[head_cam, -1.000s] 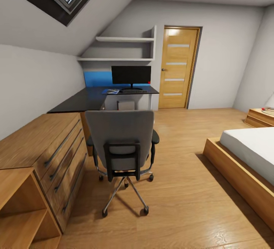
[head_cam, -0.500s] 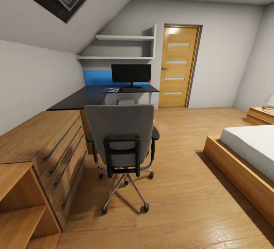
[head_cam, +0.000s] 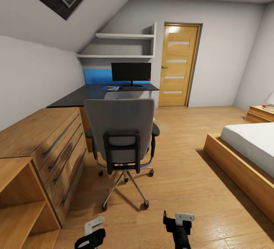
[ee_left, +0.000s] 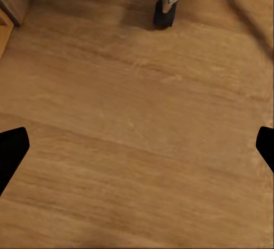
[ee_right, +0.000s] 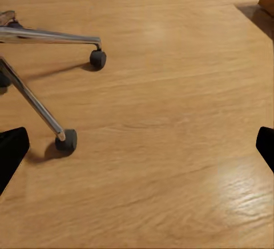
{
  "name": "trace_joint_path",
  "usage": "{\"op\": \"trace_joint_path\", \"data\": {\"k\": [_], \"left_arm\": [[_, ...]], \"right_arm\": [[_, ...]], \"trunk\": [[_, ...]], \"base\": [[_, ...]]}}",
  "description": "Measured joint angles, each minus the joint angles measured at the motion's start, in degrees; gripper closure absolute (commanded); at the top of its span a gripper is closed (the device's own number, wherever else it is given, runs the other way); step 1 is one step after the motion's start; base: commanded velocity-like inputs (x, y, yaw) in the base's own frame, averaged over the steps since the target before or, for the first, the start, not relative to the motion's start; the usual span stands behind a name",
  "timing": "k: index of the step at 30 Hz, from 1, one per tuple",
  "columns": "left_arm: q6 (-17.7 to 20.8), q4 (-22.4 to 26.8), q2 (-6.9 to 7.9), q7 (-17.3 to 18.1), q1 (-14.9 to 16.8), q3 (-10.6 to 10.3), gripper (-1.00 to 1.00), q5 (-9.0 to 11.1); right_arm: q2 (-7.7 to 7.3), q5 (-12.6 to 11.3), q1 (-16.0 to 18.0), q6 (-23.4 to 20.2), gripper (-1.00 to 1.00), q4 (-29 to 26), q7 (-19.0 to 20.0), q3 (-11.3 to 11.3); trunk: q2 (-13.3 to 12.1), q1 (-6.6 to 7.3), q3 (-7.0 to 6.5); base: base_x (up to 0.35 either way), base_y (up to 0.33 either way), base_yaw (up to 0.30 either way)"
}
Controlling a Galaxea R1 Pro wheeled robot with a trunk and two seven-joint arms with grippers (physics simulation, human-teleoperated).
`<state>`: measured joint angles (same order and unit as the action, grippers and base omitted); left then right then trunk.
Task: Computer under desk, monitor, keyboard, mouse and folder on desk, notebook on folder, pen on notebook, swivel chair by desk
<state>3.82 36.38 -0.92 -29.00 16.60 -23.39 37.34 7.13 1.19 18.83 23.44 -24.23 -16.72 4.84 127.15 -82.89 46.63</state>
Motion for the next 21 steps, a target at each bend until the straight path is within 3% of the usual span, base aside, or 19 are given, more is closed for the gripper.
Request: {"op": "trace_joint_path", "data": {"k": [3,7,8,12,15,17,21], "left_arm": [[2.5,0.1,-0.05,0.1,5.4,0.1,-1.0,4.5],[4.2,0.0,-0.15,0.1,9.5,0.1,-1.0,6.4],[6.1,0.0,-0.58,0.3,11.3,0.1,-1.0,6.6],[7.7,0.0,-1.16,0.5,13.7,0.2,-1.0,6.6],[8.0,0.0,-1.28,0.6,14.8,0.2,-1.0,6.5],[8.1,0.4,-1.44,0.6,15.2,0.2,-1.0,6.4],[8.2,0.4,-1.55,0.7,15.3,0.2,-1.0,6.3]], "right_arm": [[0.64,-0.1,5.1,-6.4,-1.0,-0.1,1.6,0.0],[0.88,-0.3,9.4,-12.3,-1.0,-0.1,5.6,-0.1],[0.98,-0.3,11.8,-16.8,-1.0,-0.2,7.3,-0.1],[1.05,-0.4,14.2,-20.0,-1.0,-1.0,8.4,0.0],[1.14,-0.4,14.7,-20.7,-1.0,-1.7,10.0,0.0],[2.39,-0.3,15.0,-21.0,-1.0,-2.0,13.6,0.2],[2.87,-0.2,15.3,-21.0,-1.0,-2.1,15.3,0.4]], "trunk": [[1.2,-0.66,0.54],[2.8,-1.54,1.27],[3.2,-1.76,1.44],[4.8,-2.64,2.17],[6.0,-3.3,2.72],[6.8,-3.74,3.07],[8.4,-4.62,3.79]], "base": [[0.0,0.0,0.0],[0.0,0.0,0.0],[0.0,0.0,0.0],[0.0,0.0,0.0],[0.0,0.0,0.0],[0.0,0.0,0.0],[0.0,0.0,0.0]]}}
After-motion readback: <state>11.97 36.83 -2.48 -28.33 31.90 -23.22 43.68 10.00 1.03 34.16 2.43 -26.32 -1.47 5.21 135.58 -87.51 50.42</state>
